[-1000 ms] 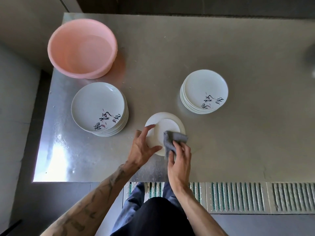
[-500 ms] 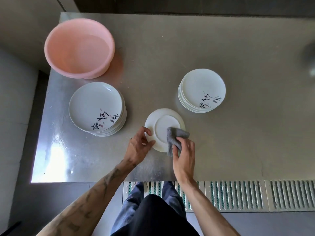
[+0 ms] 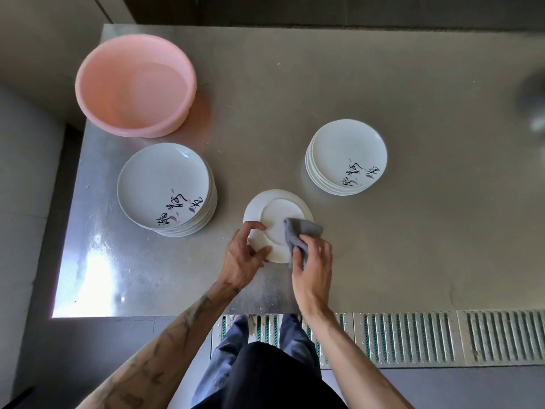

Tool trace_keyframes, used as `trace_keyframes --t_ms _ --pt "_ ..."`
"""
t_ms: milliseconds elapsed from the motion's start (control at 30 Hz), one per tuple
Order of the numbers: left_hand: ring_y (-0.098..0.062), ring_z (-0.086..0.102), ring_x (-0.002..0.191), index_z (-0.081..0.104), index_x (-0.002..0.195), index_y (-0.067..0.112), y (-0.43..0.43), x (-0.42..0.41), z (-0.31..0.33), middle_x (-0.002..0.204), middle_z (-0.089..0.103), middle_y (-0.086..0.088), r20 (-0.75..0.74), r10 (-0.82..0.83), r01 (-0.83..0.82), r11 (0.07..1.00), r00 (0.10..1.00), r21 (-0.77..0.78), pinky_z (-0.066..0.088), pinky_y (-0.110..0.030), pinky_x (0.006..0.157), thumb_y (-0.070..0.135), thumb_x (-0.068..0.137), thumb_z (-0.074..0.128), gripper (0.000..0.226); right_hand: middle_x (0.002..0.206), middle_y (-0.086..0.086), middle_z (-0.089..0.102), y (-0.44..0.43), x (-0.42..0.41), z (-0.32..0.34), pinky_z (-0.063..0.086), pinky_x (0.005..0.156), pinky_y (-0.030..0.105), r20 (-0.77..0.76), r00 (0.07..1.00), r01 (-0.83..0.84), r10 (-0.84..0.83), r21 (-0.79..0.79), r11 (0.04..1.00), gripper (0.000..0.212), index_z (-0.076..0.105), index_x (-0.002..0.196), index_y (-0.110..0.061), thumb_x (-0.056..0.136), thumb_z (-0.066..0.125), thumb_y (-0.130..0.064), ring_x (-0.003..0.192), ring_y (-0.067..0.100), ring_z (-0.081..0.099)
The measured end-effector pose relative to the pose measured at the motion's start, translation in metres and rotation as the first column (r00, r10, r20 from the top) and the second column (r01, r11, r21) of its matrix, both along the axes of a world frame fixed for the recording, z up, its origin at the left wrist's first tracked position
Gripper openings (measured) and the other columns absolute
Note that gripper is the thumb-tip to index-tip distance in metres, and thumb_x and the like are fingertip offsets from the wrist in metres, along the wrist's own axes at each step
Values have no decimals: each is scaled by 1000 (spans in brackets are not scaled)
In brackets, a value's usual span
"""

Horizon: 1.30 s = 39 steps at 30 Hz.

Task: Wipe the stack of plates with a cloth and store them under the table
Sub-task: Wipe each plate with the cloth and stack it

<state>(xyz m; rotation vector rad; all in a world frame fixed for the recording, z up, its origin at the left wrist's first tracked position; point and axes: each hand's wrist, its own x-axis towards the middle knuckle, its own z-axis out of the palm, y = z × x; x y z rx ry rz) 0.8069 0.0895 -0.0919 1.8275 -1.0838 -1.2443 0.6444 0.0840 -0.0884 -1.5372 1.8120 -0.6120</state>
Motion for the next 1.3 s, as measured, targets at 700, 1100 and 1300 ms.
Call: trace_keyframes --t_ms 700,1100,1300 --pt "-24 61 71 58 118 20 -1 -2 6 103 66 -16 -138 53 -56 998 989 -16 56 -52 64 7 92 72 32 121 6 54 -2 -6 3 40 95 19 3 1000 18 -18 -29 999 25 65 120 -13 95 67 -7 113 21 55" --pt "-20 56 67 63 111 11 -6 1 6 86 67 -14 -181 48 -53 998 982 -21 48 -38 62 -1 96 66 19 119 3 52 0 -2 4 46 98 33 -15 1000 25 -25 -31 999 26 66 119 -16 94 68 -9 113 21 52" --pt "-27 69 81 57 118 18 -2 1 4 111 67 1 -197 7 -9 1000 980 -10 62 -49 69 -3 90 73 38 119 0 48 9 -2 2 39 98 19 -17 999 -35 34 -16 999 27 67 119 -20 94 70 -12 113 20 52"
